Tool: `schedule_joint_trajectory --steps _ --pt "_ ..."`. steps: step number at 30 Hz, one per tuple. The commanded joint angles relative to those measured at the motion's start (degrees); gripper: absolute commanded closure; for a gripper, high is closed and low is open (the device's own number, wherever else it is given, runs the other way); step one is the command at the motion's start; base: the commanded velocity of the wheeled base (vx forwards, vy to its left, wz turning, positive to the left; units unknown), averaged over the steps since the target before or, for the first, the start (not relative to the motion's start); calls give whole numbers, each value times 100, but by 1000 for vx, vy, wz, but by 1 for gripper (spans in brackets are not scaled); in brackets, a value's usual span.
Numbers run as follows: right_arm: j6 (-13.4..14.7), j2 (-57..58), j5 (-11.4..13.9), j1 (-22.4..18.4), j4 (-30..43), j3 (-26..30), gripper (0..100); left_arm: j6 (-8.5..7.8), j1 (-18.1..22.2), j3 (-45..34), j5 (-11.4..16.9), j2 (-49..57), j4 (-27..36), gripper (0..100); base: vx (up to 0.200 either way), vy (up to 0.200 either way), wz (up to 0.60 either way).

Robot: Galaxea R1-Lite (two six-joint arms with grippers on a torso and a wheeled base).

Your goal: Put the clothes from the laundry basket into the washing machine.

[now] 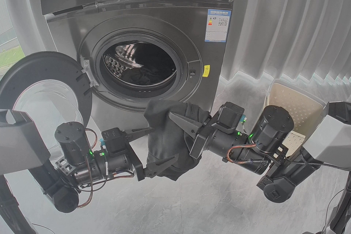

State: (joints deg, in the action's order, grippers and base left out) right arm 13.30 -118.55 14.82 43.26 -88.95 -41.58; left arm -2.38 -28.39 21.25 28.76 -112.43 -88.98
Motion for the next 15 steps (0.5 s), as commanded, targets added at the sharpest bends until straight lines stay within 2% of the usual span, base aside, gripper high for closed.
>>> schedule_joint_trajectory --steps 1,3,15 --pt "67 -10 -76 86 -8 -43 100 36 -88 442 -125 -437 -5 0 0 0 0" --pt "138 -19 -269 182 1 -104 100 53 -114 635 -151 -569 3 0 0 0 0" --pt "199 -80 -401 244 1 -192 100 36 -378 1259 -142 -1114 3 0 0 0 0"
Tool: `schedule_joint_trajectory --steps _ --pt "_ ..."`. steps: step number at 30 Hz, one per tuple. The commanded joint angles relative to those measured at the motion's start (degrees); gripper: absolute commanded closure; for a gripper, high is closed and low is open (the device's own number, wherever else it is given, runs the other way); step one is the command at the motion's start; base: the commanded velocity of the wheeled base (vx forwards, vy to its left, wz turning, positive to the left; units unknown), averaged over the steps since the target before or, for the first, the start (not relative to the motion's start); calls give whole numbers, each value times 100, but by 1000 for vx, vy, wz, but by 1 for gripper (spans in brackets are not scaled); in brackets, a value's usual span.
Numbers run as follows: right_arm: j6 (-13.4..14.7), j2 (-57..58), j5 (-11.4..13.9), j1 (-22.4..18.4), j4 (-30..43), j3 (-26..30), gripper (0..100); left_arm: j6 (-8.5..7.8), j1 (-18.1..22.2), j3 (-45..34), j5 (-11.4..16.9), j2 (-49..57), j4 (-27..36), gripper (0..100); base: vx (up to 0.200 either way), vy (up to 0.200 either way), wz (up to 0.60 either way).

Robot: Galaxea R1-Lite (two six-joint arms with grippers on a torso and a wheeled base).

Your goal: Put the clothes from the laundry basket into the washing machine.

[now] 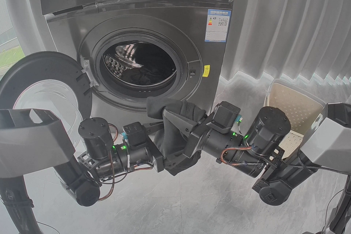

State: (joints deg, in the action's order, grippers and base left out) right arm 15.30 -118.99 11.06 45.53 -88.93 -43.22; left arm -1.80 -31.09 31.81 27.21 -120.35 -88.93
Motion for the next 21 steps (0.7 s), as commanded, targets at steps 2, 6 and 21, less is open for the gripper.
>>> schedule_joint_trajectory --steps 2,6,21 --pt "-1 -36 -33 8 -1 -29 100 -22 -117 291 4 -420 -1 0 0 0 0" --pt "35 -36 -33 0 -10 -29 100 -22 -126 485 -5 -587 -10 0 0 0 0" --pt "96 8 -271 -308 -10 -99 100 84 85 485 -5 -270 -28 100 0 0 0"
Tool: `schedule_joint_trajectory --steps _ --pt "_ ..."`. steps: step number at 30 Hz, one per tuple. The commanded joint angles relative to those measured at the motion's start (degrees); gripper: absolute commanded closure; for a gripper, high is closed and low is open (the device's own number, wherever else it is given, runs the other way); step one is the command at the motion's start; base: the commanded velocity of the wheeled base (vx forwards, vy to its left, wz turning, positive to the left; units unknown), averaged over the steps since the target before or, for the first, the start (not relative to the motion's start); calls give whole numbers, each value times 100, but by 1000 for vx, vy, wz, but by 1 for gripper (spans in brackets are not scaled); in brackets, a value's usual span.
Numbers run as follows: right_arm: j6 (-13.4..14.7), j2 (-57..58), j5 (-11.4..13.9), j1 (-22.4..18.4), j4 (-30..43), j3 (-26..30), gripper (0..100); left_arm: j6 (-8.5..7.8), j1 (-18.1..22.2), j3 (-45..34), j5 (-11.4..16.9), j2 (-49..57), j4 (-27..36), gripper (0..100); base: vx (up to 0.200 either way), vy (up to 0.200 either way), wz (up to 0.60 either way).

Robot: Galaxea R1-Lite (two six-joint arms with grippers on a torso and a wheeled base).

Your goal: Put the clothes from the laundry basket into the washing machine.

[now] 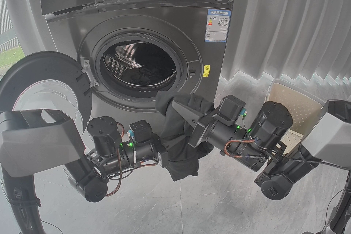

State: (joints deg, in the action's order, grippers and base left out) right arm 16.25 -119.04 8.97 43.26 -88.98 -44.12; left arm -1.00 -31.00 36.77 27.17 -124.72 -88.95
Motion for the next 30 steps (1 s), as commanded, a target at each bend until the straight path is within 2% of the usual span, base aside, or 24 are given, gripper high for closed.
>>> schedule_joint_trajectory --steps 1,9,12,17,23,24,29,30 --pt "27 13 -203 -169 3 -9 100 3 129 -29 -10 273 -17 100 0 0 0" --pt "62 -75 -361 -609 21 35 100 12 296 -161 -37 712 -8 100 0 0 0" --pt "62 -181 -379 -617 21 96 100 47 332 -161 -45 827 -8 100 0 0 0" --pt "62 -313 -387 -494 21 272 100 91 358 -117 -221 853 -17 100 0 0 0" --pt "54 -330 -352 -389 12 246 100 126 419 -82 -239 853 -17 100 0 0 0" --pt "54 -313 -344 -380 12 255 0 126 437 -82 -239 853 -17 100 0 0 0" --pt "89 -198 -361 -275 12 360 0 135 604 -20 -248 853 -17 100 0 0 0" --pt "62 -84 -335 -248 12 597 0 170 674 15 -248 853 -17 100 0 0 0"
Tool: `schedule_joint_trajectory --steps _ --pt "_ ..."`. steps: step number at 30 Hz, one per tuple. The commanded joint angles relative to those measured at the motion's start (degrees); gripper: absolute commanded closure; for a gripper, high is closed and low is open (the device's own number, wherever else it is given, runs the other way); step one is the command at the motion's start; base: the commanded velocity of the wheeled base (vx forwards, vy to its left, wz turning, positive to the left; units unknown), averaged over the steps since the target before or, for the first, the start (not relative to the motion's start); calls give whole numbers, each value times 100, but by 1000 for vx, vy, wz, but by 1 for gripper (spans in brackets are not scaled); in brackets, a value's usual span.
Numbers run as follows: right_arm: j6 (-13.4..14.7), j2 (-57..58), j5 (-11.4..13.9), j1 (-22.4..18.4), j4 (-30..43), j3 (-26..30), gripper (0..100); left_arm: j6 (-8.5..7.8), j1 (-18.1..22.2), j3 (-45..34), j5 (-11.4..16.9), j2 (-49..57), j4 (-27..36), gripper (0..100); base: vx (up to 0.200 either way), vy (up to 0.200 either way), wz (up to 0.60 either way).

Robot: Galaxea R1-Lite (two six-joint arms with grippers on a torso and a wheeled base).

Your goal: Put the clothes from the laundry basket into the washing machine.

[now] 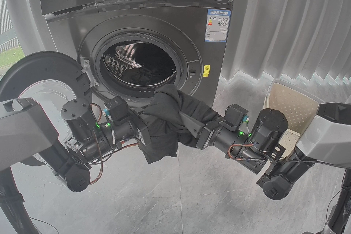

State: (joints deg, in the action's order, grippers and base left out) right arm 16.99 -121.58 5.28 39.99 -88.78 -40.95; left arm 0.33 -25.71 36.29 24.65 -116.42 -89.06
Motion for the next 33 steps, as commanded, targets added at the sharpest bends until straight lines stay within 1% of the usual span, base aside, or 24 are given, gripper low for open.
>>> schedule_joint_trajectory --steps 1,2,3,4,5,8,10,18,22,23,26,27,28,33 --pt "-21 257 43 106 -7 483 0 64 189 80 5 32 -6 100 0 0 0" --pt "-21 301 43 159 -7 632 0 73 224 89 5 32 -6 100 0 0 0" --pt "-21 301 43 159 -7 632 0 73 224 89 5 32 -6 100 0 0 0" --pt "-29 363 52 273 1 948 0 81 268 133 5 32 -6 100 0 0 0" --pt "-38 372 79 317 1 1133 0 81 286 141 5 32 -6 100 0 0 0" --pt "-100 433 246 396 -16 1528 0 81 295 141 5 40 -6 100 0 0 0" --pt "-126 503 325 405 -16 1625 0 81 295 133 5 49 -6 100 0 0 0" --pt "-126 925 351 370 -16 1564 0 90 295 36 5 243 -6 100 0 0 0" --pt "-152 952 351 299 -16 1555 0 134 277 -17 5 357 -6 100 0 0 0" --pt "-196 943 351 255 -16 1546 0 169 259 -52 5 427 -6 100 0 0 0" --pt "-258 943 351 211 -16 1528 0 196 259 -149 -4 559 -6 100 0 0 0" --pt "-293 960 351 203 -16 1502 0 222 259 -254 -39 673 -6 100 0 0 0" --pt "-319 987 360 203 -16 1493 0 283 251 -351 -127 779 -6 100 0 0 0" --pt "-337 1189 360 194 -16 1467 0 723 198 -1045 -654 1315 3 100 0 0 0"
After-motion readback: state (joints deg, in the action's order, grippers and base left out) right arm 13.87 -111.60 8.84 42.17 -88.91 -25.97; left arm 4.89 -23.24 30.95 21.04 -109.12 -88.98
